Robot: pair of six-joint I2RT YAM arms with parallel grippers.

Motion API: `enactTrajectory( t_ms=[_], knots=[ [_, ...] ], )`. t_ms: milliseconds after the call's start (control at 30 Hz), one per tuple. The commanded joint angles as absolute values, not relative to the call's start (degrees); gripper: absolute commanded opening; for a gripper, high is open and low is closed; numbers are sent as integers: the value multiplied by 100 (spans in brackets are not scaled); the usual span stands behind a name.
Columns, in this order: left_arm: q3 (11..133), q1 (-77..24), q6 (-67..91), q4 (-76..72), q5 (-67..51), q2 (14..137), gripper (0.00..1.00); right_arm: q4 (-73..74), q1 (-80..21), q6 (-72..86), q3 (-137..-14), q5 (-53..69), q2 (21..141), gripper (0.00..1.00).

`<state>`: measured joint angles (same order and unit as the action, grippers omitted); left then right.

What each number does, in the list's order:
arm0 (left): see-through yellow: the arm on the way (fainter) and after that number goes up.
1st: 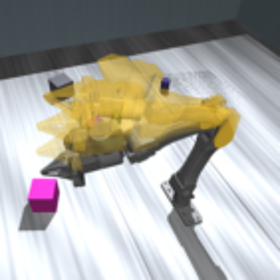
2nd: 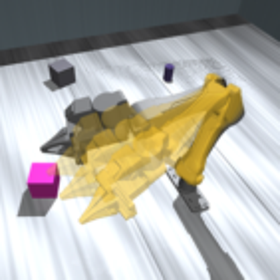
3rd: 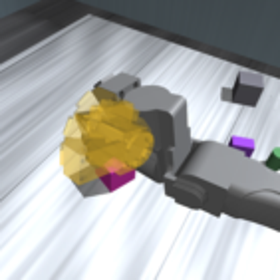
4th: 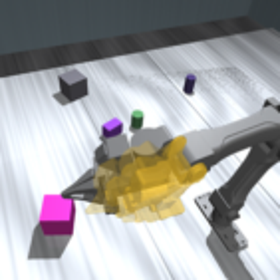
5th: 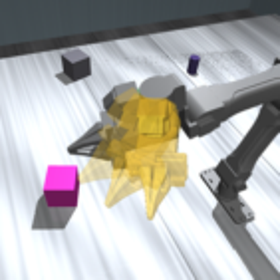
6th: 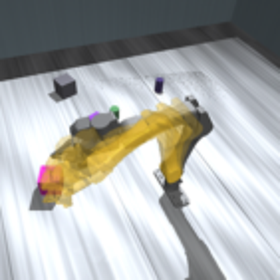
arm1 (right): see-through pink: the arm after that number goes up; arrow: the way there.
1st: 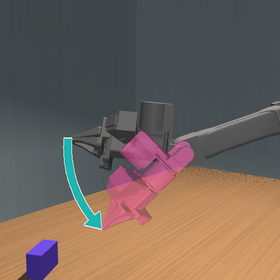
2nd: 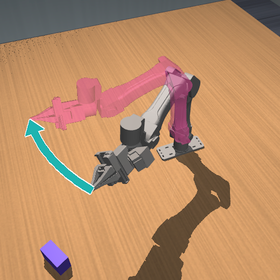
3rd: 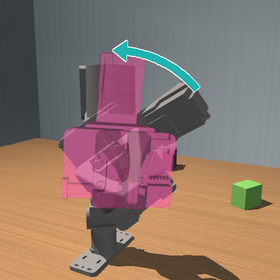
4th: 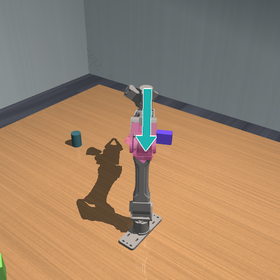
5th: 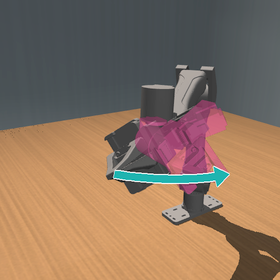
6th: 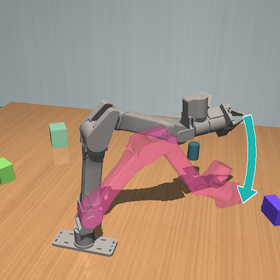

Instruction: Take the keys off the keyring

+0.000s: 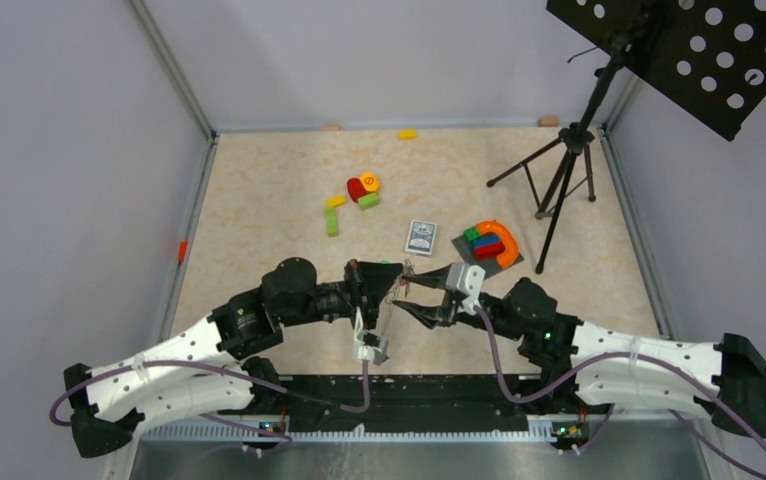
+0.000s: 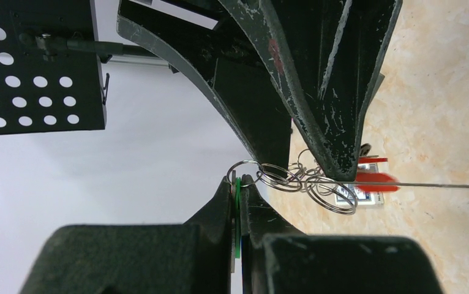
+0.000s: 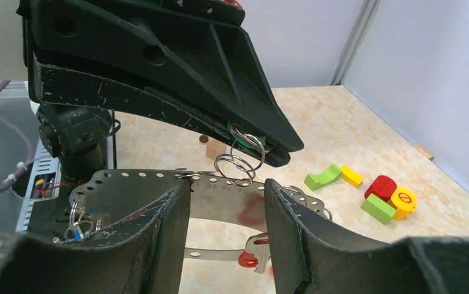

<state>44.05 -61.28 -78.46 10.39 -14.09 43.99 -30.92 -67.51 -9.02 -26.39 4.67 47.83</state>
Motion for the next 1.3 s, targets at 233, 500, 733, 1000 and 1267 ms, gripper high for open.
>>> enactTrajectory(
  t_ms=[233,500,733,1000,1267],
  knots=[
    [4531,-6120,-7770,650,-1524,4278,0,-3463,-6793,-1023,-3066,586,4886,49],
    [4500,-6117,-7777,642,-1473,4274,0,-3535,-6789,-1099,-2983,703,4788,33],
    [4487,-6117,-7787,650,-1426,4259,0,-3522,-6790,-1050,-2901,677,4707,12],
    [4483,-6117,-7787,668,-1414,4234,0,-3612,-6786,-923,-2787,609,4613,0],
    [4456,-6117,-7837,616,-1108,4216,0,-3560,-6786,-673,-2715,548,4519,0]
  ],
)
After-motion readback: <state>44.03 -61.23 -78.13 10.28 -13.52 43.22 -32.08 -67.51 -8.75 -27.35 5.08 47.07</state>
